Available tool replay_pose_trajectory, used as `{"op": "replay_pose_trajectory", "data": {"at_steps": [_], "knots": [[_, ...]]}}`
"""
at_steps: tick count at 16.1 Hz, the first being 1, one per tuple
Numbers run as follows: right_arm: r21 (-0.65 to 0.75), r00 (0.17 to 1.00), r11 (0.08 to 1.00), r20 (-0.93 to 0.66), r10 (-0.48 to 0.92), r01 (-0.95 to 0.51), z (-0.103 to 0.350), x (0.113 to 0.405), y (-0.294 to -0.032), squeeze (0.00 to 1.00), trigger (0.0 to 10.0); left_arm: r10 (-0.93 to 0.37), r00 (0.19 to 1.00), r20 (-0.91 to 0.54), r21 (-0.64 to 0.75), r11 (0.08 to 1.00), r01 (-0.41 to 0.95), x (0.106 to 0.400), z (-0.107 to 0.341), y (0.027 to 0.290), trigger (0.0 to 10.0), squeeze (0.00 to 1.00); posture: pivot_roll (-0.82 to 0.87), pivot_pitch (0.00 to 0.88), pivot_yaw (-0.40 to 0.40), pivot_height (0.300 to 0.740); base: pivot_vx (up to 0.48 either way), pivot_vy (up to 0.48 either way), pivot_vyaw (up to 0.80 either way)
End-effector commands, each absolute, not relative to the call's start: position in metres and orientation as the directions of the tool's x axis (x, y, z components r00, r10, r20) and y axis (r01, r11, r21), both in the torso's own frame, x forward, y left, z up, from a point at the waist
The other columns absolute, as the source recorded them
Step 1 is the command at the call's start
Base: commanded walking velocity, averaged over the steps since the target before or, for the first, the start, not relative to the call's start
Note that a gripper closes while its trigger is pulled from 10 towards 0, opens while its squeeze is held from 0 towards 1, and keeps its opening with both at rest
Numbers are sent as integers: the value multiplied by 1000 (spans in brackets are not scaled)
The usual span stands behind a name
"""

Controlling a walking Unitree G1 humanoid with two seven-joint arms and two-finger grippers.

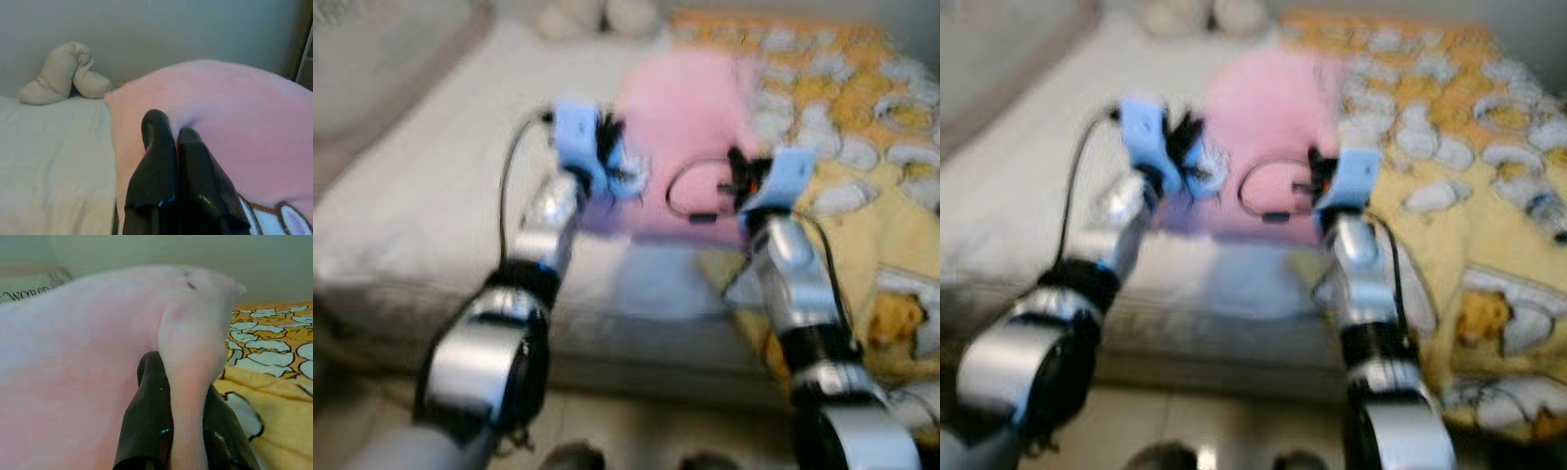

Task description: Clean up the room

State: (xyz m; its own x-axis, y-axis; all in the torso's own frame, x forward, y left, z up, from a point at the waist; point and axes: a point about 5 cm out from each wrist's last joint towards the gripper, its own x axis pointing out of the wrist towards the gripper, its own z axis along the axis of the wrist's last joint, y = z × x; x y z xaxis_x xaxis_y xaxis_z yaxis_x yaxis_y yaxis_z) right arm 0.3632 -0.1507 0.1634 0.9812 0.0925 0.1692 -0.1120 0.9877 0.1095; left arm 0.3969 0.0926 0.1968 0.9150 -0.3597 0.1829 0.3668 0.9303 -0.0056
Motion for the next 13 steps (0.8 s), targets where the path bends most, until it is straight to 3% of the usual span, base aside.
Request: {"op": "replay_pose_trajectory", "data": {"at_steps": [1,3,7,9,13], "knots": [[115,980,992,195,28,-51,170,364,-165,0,10000,-246,938,242,-27,965,260,401,211,120,10000,0,-96,0,26,740,0,480,663],[107,982,993,188,31,-51,170,365,-165,0,10000,-242,938,246,-30,966,257,400,211,122,10000,0,-83,0,14,740,0,480,625],[95,984,994,173,35,-52,167,366,-166,0,10000,-232,941,246,-35,968,248,400,210,124,10000,0,-81,0,11,740,0,480,0],[96,984,994,173,39,-56,165,366,-165,0,10000,-222,945,239,-23,972,234,400,209,125,10000,0,-77,0,7,740,0,480,600],[93,986,993,160,54,-69,163,366,-162,0,10000,-238,934,268,-3,969,248,397,209,123,10000,0,-73,0,6,740,0,0,173]]}}
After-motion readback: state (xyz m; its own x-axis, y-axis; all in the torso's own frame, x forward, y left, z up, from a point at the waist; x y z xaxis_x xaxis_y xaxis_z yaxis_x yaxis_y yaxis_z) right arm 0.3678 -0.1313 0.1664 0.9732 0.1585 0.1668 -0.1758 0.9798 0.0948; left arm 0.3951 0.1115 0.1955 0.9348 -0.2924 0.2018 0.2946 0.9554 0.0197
